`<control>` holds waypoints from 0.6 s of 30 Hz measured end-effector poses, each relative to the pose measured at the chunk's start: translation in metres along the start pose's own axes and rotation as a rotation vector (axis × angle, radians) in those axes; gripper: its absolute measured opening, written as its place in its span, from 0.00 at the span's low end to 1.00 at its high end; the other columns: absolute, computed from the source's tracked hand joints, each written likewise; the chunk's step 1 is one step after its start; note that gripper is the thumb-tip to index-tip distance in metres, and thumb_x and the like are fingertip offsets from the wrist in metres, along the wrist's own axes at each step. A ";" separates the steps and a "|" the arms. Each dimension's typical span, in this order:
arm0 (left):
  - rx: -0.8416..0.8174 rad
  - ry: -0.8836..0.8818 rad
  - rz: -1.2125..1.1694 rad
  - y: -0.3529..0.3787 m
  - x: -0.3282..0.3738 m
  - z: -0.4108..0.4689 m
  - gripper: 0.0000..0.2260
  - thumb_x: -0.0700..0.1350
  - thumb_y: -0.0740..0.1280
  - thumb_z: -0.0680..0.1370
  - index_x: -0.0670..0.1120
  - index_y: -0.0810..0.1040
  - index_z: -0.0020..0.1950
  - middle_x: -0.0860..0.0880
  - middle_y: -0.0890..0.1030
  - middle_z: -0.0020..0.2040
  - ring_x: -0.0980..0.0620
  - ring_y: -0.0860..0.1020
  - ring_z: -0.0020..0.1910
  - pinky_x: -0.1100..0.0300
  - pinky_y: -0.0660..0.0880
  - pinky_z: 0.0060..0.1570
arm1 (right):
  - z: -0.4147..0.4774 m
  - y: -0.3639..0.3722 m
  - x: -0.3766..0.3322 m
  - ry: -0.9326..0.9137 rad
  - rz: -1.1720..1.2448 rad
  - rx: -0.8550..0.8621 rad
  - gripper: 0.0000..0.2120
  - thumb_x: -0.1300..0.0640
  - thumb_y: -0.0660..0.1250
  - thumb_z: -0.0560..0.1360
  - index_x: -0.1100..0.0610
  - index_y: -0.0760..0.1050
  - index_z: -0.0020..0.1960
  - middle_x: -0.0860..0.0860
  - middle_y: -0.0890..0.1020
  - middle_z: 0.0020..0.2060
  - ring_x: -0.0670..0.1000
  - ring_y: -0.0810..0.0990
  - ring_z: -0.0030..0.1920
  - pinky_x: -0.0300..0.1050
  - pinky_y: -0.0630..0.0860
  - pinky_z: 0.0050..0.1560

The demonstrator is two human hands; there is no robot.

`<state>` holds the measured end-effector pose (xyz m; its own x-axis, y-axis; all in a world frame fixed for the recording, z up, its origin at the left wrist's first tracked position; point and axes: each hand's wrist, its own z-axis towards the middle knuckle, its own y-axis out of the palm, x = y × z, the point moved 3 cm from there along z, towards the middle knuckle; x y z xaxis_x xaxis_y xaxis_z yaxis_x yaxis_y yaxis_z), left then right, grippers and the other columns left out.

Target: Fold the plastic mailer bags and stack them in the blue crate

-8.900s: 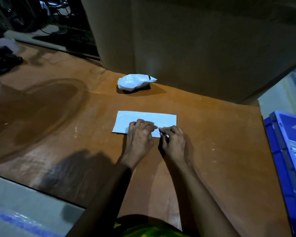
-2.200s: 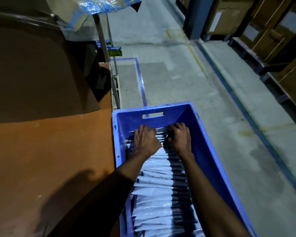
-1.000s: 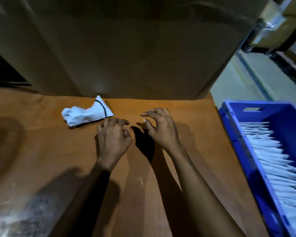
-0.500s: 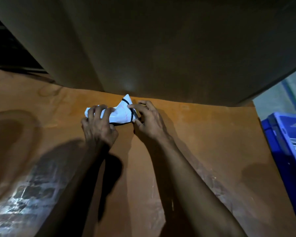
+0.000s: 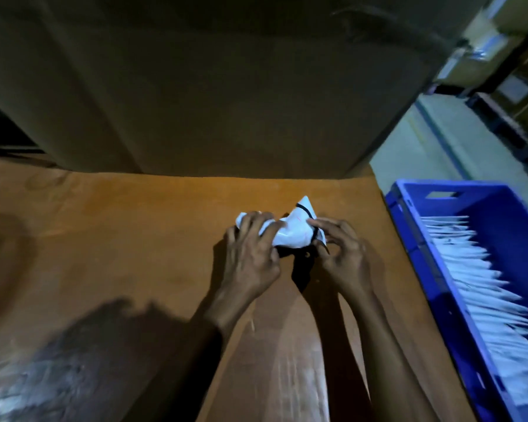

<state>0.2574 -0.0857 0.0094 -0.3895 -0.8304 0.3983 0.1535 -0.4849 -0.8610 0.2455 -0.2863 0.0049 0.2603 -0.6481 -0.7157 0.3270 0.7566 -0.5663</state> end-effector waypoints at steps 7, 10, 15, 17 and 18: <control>-0.131 0.043 0.023 0.044 0.047 -0.028 0.29 0.43 0.69 0.68 0.53 0.75 0.69 0.50 0.70 0.76 0.43 0.62 0.79 0.35 0.66 0.66 | -0.058 -0.038 0.031 0.187 -0.029 -0.034 0.24 0.72 0.69 0.74 0.48 0.84 0.61 0.46 0.80 0.59 0.49 0.81 0.62 0.46 0.79 0.60; -0.026 0.031 0.018 0.028 0.060 -0.027 0.28 0.46 0.66 0.71 0.54 0.74 0.73 0.49 0.67 0.79 0.42 0.58 0.81 0.31 0.55 0.73 | -0.046 -0.046 0.020 0.054 -0.129 0.024 0.21 0.69 0.70 0.75 0.53 0.83 0.64 0.51 0.80 0.62 0.54 0.78 0.64 0.53 0.78 0.64; -0.028 -0.081 0.160 0.045 0.058 -0.037 0.21 0.53 0.54 0.82 0.49 0.76 0.71 0.46 0.71 0.77 0.42 0.61 0.80 0.31 0.58 0.73 | -0.030 -0.010 -0.001 -0.123 -0.195 -0.109 0.14 0.54 0.65 0.81 0.53 0.82 0.65 0.52 0.79 0.69 0.55 0.76 0.68 0.55 0.69 0.74; -0.071 -0.127 0.221 0.055 0.052 -0.037 0.22 0.54 0.51 0.83 0.50 0.75 0.72 0.46 0.70 0.78 0.41 0.62 0.79 0.32 0.60 0.73 | -0.029 0.004 0.009 -0.055 -0.250 -0.220 0.19 0.48 0.59 0.84 0.53 0.81 0.68 0.53 0.77 0.72 0.56 0.73 0.72 0.56 0.65 0.76; -0.074 -0.136 0.243 0.058 0.049 -0.035 0.22 0.55 0.51 0.84 0.52 0.75 0.72 0.46 0.70 0.78 0.41 0.63 0.79 0.32 0.60 0.73 | -0.029 0.008 0.015 -0.008 -0.269 -0.272 0.23 0.45 0.55 0.84 0.53 0.79 0.70 0.54 0.76 0.74 0.56 0.71 0.74 0.55 0.64 0.77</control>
<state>0.2153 -0.1443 -0.0320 -0.2238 -0.9513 0.2122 0.1589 -0.2504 -0.9550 0.2255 -0.2871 -0.0227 0.2056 -0.8265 -0.5240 0.1316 0.5539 -0.8221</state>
